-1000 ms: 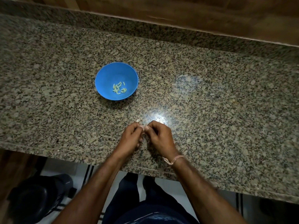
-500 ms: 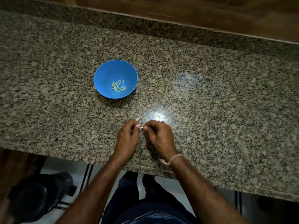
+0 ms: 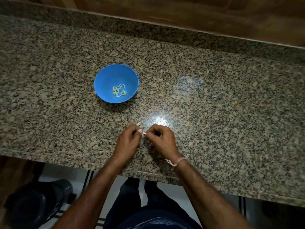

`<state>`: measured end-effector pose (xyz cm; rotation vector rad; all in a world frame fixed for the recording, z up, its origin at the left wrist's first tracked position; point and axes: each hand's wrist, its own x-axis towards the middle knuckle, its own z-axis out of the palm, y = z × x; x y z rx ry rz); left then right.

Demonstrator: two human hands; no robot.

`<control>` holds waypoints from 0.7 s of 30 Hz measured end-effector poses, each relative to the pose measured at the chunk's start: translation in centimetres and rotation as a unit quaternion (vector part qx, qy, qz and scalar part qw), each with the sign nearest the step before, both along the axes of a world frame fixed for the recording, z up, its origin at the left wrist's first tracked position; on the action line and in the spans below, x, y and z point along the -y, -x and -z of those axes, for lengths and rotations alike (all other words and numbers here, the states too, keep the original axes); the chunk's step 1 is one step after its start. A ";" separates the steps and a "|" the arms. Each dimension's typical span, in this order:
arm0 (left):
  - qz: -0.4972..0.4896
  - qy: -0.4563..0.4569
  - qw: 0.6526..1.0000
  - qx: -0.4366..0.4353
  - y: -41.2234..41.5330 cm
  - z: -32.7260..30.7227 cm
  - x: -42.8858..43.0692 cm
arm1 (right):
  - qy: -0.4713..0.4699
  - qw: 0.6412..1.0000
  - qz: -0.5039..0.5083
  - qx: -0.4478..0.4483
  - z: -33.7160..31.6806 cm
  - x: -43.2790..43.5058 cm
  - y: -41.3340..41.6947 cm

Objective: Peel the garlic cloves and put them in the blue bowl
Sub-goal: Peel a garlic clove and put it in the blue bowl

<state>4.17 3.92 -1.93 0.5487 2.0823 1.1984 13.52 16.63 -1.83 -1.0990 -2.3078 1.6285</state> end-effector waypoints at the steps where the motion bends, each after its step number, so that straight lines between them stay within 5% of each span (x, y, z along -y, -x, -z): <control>1: -0.022 -0.003 0.996 0.090 -0.1 0.0 0.0 | -0.036 0.999 -0.008 0.008 0.1 0.2 0.0; 4: -0.046 0.001 0.981 0.187 -0.2 0.1 -0.1 | -0.138 0.989 -0.027 0.038 0.0 0.8 0.0; 9: 0.008 0.020 0.997 -0.077 -0.5 -0.1 -0.2 | -0.057 0.998 0.025 0.024 -0.1 0.5 0.2; 14: -0.067 0.010 0.993 0.097 -0.5 0.5 -0.3 | -0.183 0.982 -0.022 0.035 -0.2 1.2 0.1; 21: -0.108 0.010 0.994 0.025 -0.3 0.0 0.2 | -0.172 0.982 -0.031 0.063 0.6 0.4 -0.9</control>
